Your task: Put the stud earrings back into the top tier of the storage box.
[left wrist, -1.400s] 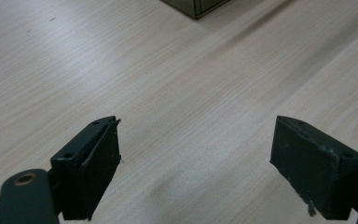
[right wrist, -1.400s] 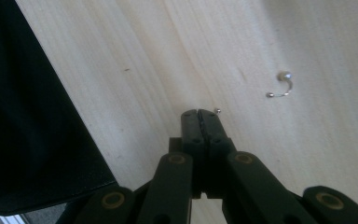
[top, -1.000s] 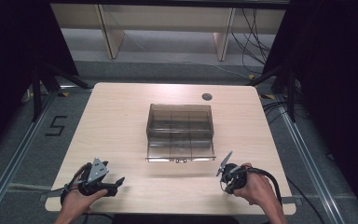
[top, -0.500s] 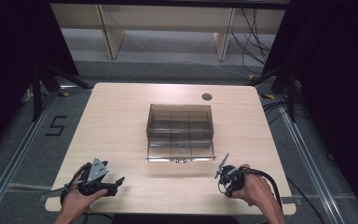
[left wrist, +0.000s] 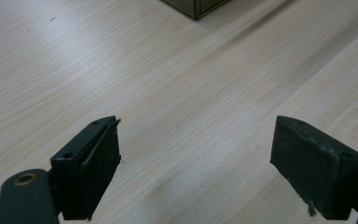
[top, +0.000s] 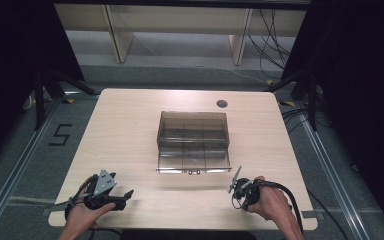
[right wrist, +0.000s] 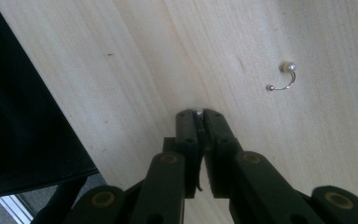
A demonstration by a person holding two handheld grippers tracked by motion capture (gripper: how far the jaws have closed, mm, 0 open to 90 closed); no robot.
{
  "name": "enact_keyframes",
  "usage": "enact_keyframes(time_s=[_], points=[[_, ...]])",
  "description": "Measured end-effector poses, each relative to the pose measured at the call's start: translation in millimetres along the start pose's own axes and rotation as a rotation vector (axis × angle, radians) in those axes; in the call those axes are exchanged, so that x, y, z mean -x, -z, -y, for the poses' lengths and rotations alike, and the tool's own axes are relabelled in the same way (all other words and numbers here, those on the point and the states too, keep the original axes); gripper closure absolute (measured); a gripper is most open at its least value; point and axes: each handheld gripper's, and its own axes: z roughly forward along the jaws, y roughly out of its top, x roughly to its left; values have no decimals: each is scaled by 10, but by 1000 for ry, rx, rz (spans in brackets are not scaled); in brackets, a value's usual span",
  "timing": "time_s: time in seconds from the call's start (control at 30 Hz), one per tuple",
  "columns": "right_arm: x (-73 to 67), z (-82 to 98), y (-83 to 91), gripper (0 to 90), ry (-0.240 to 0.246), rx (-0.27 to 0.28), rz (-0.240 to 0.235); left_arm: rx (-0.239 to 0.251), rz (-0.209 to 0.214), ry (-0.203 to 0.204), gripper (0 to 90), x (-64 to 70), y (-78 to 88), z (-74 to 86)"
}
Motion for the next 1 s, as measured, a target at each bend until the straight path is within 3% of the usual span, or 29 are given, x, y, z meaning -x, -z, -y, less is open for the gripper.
enact_keyframes(time_s=[0.03,0.17,0.27,0.3,0.4,0.53,0.63,0.87,0.93,1.0], points=[[4,5,21,900,-3,9,-1,-10,-12,-9,151,-11,-6,0],[11,36,174,900,-20,60,-13,-16,3,-7,151,-7,-6,1],[5,35,172,900,-45,45,-8,-19,0,-10,151,-8,-2,0],[16,32,160,900,-19,51,-11,-10,-10,-9,151,-6,-2,1],[-41,-13,138,861,-20,32,1,-12,1,-11,151,-13,5,0],[-165,-135,157,822,35,70,-18,-11,0,-20,151,-5,-4,-1],[-239,-287,134,804,105,87,-27,-15,4,-1,151,-3,-5,2],[-288,-426,80,793,136,72,-38,-6,-2,-9,151,-3,9,-1],[-301,-432,80,792,126,68,-39,-4,-3,-7,151,-5,8,-1],[-309,-457,68,792,150,63,-40,-6,-12,-11,151,-11,6,-1]])
